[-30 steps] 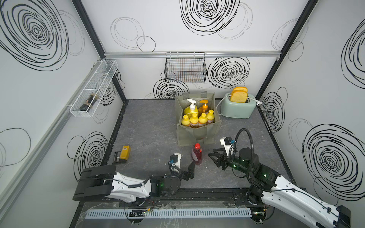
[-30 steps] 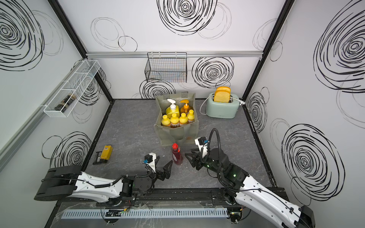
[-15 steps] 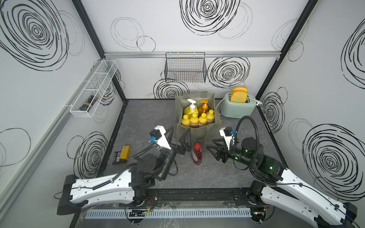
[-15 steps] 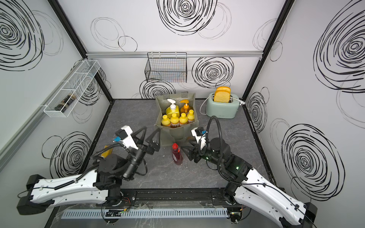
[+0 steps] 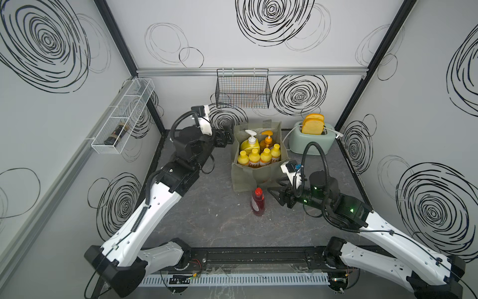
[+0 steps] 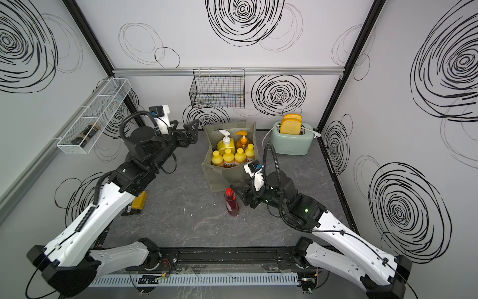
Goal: Pack dish soap into the shopping bag
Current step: Pick up the bottle of dish soap at the center of the board.
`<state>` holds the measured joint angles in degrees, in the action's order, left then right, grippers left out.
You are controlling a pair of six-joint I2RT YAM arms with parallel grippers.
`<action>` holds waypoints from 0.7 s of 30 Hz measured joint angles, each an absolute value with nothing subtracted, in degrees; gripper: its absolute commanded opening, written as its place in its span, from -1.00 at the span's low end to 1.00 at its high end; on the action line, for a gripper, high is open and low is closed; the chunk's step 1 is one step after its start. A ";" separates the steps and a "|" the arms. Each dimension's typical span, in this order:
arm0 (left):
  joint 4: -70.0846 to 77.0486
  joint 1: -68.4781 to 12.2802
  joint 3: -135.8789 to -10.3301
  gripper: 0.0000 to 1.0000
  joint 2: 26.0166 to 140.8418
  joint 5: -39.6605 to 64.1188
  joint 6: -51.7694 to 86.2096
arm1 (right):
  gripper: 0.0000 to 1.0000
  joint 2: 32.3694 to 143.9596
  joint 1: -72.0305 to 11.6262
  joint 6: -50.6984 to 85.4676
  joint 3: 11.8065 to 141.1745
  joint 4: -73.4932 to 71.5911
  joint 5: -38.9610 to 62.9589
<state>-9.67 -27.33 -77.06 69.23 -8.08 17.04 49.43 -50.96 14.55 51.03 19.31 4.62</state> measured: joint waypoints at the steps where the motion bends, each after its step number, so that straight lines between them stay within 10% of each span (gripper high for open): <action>1: -11.18 -26.76 -77.06 0.93 70.32 -6.92 16.84 | 0.27 50.13 -51.03 14.20 51.44 19.33 4.45; 21: -14.92 -23.40 -74.41 0.98 78.02 1.52 14.81 | 0.24 60.31 -54.83 7.92 53.21 19.20 1.52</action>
